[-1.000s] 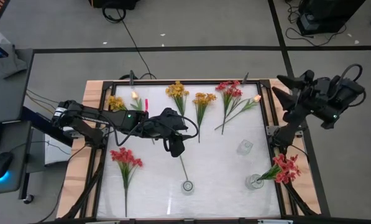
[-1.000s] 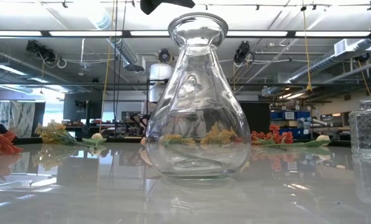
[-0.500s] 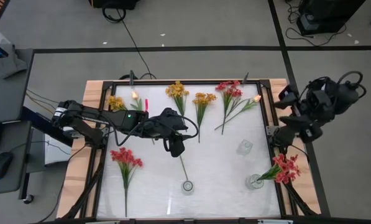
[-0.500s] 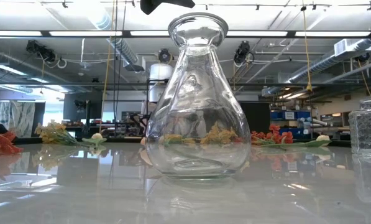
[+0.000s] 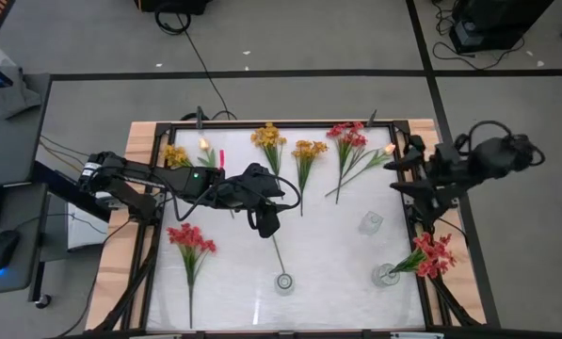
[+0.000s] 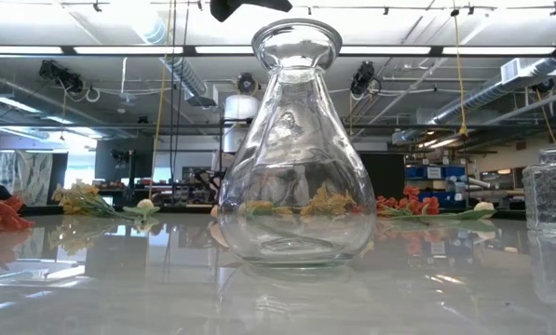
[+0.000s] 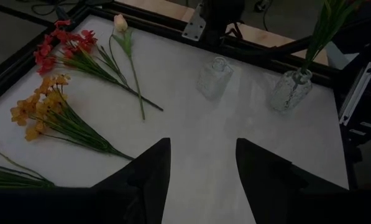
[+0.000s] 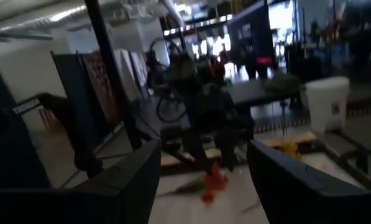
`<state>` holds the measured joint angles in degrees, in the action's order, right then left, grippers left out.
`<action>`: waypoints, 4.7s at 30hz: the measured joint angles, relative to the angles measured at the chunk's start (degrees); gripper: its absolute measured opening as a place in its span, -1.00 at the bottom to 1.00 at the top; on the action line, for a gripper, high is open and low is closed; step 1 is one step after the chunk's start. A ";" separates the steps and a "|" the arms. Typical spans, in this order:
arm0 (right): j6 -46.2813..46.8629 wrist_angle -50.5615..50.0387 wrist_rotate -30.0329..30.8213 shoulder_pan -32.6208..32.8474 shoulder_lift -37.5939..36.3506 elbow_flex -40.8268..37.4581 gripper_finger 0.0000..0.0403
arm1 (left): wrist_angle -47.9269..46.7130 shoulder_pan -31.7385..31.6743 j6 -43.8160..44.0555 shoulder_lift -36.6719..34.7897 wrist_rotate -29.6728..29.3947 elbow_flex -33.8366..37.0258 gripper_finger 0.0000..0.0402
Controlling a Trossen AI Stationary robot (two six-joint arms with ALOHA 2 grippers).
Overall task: Sort flowers into vase by color
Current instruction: Put the top pink flowers into the bottom right transparent vase
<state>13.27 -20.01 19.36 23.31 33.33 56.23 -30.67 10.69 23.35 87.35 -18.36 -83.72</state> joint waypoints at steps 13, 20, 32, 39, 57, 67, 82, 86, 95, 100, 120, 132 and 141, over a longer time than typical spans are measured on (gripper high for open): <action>11.19 2.18 -30.32 -34.49 12.72 0.03 0.23 | 0.07 -0.01 0.00 0.00 -0.01 0.00 -0.06; 15.73 8.66 -38.34 -47.06 20.47 0.02 0.23 | 0.12 0.01 0.00 0.00 0.01 0.00 -0.06; 19.62 6.99 -36.89 -62.00 29.52 0.02 0.23 | 0.47 0.01 0.00 0.00 0.01 0.00 -0.07; 19.73 1.43 -36.79 -65.15 34.55 0.02 0.23 | 0.47 0.01 0.00 0.00 -0.01 0.00 -0.06; 20.90 -12.97 -34.85 -65.92 43.61 0.02 0.03 | 0.43 0.00 0.00 0.00 0.01 0.00 -0.06; 19.99 -17.77 -34.41 -66.11 47.50 0.02 -0.01 | 0.43 0.01 0.00 0.00 0.01 0.00 -0.06; 19.46 -20.77 -32.75 -66.95 53.15 0.04 -0.01 | 1.62 -0.01 0.00 0.00 0.01 0.00 -0.06; 19.53 -21.02 -32.72 -66.72 54.88 0.04 -0.01 | 1.94 0.00 0.00 0.00 0.01 0.00 -0.06; 19.55 -23.62 -32.72 -66.93 57.63 0.04 -0.01 | 2.24 0.01 0.00 0.00 0.01 0.00 -0.06; 19.76 -23.44 -31.03 -67.07 57.56 0.04 -0.01 | 2.65 0.00 0.00 0.00 0.01 0.00 -0.06; 22.10 -20.11 -32.28 -66.03 64.61 0.02 -0.01 | 3.00 0.00 -0.04 0.00 0.01 0.00 -0.06; 19.64 -20.39 -29.25 -66.24 65.04 -0.02 -0.25 | 2.94 -0.01 -0.08 0.00 0.01 0.00 -0.06; 19.57 -19.12 -27.08 -65.91 65.02 -0.29 -0.59 | 2.97 0.01 -0.21 0.00 0.01 0.00 -0.06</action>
<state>32.84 -39.13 -7.73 -42.61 98.35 55.94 -27.70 10.70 23.15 87.35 -18.35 -83.72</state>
